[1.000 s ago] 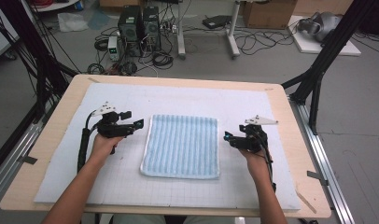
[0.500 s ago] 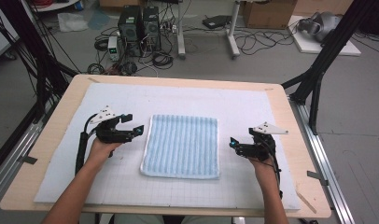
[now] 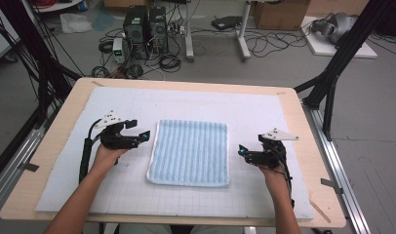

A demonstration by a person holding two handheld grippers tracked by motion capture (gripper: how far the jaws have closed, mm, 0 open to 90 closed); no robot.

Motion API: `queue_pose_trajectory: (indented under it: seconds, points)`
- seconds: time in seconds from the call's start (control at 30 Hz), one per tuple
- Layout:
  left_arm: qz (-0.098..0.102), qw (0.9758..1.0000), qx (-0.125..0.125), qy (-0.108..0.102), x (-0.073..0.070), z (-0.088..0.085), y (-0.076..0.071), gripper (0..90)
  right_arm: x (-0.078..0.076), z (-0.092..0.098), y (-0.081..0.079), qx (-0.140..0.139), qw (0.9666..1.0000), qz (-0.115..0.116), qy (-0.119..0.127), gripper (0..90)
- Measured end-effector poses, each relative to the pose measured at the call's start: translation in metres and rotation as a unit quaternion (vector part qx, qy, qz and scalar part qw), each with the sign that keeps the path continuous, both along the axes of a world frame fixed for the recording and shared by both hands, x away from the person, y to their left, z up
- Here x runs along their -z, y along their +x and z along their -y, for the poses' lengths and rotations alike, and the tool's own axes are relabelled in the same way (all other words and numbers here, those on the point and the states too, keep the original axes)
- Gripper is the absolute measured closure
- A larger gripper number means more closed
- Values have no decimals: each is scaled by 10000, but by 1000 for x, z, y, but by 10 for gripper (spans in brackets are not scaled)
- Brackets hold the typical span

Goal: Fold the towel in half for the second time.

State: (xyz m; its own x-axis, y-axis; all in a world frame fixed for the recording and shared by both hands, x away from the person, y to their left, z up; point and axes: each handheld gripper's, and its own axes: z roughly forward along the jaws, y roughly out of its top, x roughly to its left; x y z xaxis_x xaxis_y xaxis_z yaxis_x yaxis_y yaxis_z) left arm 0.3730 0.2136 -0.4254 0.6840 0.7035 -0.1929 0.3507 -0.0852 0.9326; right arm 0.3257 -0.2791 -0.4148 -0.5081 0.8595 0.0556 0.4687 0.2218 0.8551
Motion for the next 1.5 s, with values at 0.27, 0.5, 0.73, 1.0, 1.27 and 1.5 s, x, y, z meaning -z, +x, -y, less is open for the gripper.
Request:
queue_pose_trajectory:
  seconds: [0.27, 0.5, 0.73, 1.0, 1.27, 1.5]
  points:
    - [-15, 10000, -32, -17, 1, -2, 2, 178, 0, 0, 0, -21, 10000, -11, 32, 109]
    - [9, 9999, -158, -53, -4, -4, 8, 178, -1, -1, -2, -87, 9999, -34, 71, 109]
    - [-139, 9996, -234, -4, -8, -1, 25, 184, -1, 2, -2, -59, 9998, -29, 190, 109]
    - [-495, 9972, -308, 464, 0, 17, 58, 218, -1, 0, -2, -82, 9998, -42, 165, 108]
    - [-704, 9927, -96, 977, 9, 47, 87, 282, 1, 0, -1, -84, 9998, -89, 155, 109]
    - [-823, 9873, -59, 1357, 23, 53, 93, 355, 2, 3, -1, -47, 9997, -102, 220, 109]
